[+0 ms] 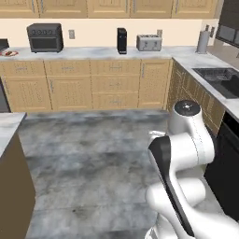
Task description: Place the cold items (broccoli and cucumber) from the fridge in one tupperware on the dining counter. Place the warm items (kebab skewer and hot dog) in the stove area in another tupperware.
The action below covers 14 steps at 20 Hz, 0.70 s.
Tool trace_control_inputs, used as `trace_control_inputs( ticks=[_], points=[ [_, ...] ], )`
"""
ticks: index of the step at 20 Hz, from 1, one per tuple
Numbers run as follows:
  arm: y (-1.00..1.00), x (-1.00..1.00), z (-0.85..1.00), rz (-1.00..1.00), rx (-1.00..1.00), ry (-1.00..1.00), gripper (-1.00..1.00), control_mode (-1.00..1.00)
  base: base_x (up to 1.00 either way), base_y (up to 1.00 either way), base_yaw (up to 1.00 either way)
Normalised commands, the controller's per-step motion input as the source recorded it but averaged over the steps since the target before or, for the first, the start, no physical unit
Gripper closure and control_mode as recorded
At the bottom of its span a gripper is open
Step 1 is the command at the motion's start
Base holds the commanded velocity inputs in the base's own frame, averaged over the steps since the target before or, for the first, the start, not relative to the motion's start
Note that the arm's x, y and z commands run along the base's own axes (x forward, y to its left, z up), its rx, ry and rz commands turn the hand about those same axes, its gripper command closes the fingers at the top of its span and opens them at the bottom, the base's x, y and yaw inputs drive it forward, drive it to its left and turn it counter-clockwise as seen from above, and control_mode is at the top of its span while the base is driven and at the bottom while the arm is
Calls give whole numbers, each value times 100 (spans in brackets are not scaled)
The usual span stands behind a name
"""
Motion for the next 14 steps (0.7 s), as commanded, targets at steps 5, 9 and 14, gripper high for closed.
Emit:
trace_control_inputs(
  ticks=[5,9,14],
  points=[
    [0,0,0,0,0,0,-100,100,100,39,0],
    [0,0,0,0,0,0,-100,100,100,16,1],
    [0,0,0,0,0,0,-100,100,100,2,3]
  ],
)
